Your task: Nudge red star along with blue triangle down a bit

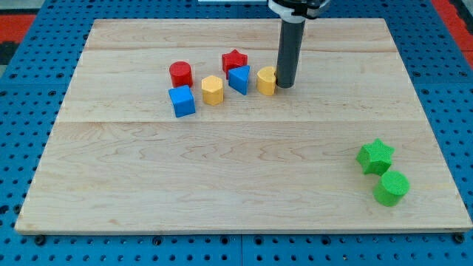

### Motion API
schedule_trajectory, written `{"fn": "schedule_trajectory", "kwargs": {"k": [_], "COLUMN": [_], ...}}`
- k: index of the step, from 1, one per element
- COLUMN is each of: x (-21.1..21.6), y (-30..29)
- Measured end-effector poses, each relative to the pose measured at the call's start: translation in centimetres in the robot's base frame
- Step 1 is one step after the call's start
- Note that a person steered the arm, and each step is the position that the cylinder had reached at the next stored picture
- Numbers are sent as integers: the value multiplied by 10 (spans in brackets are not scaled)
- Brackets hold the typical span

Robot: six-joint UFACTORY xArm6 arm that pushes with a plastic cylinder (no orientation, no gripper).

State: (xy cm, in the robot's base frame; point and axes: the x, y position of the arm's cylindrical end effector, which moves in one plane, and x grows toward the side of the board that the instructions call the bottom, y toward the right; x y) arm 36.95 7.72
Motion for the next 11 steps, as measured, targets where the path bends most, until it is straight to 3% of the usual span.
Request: {"fn": "schedule_trajectory", "kwargs": {"k": [1, 2, 3, 4, 5, 6, 7, 9, 11], "x": [31, 42, 41, 1, -62, -86, -63, -25, -48], "y": [-6, -22, 0, 54, 44, -17, -64, -67, -75]}}
